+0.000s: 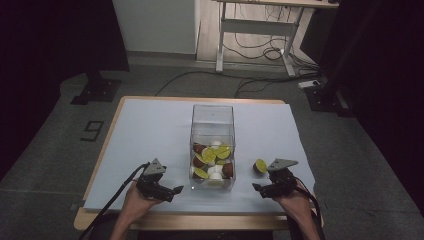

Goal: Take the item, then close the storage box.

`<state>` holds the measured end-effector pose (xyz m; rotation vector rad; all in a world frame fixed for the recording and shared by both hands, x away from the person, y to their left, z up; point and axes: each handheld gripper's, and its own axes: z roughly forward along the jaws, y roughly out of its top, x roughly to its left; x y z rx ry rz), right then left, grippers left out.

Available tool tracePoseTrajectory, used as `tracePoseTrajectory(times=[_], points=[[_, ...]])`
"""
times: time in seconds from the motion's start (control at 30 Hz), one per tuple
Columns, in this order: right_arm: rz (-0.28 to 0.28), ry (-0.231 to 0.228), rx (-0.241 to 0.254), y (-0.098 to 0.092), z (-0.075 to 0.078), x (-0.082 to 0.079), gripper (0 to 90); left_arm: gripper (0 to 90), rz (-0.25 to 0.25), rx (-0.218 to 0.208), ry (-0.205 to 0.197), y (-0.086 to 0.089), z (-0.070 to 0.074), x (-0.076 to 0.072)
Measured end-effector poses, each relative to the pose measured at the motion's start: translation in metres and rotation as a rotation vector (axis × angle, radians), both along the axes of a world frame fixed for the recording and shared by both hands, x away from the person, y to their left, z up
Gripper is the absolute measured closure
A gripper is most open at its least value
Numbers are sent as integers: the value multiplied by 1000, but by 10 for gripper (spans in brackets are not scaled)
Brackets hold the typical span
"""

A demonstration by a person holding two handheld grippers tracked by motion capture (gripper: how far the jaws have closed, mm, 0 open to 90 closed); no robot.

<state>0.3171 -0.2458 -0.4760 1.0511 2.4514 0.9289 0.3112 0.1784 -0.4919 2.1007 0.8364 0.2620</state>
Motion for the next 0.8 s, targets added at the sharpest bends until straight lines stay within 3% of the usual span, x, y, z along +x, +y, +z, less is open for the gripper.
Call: tracePoseTrajectory(times=[0.23,0.8], points=[[14,-3,36,5,1,-1,186,19,-29,12,-32,-6,5,-6],[93,-4,55,27,2,-4,188,102,-84,9,-69,-20,12,-14]])
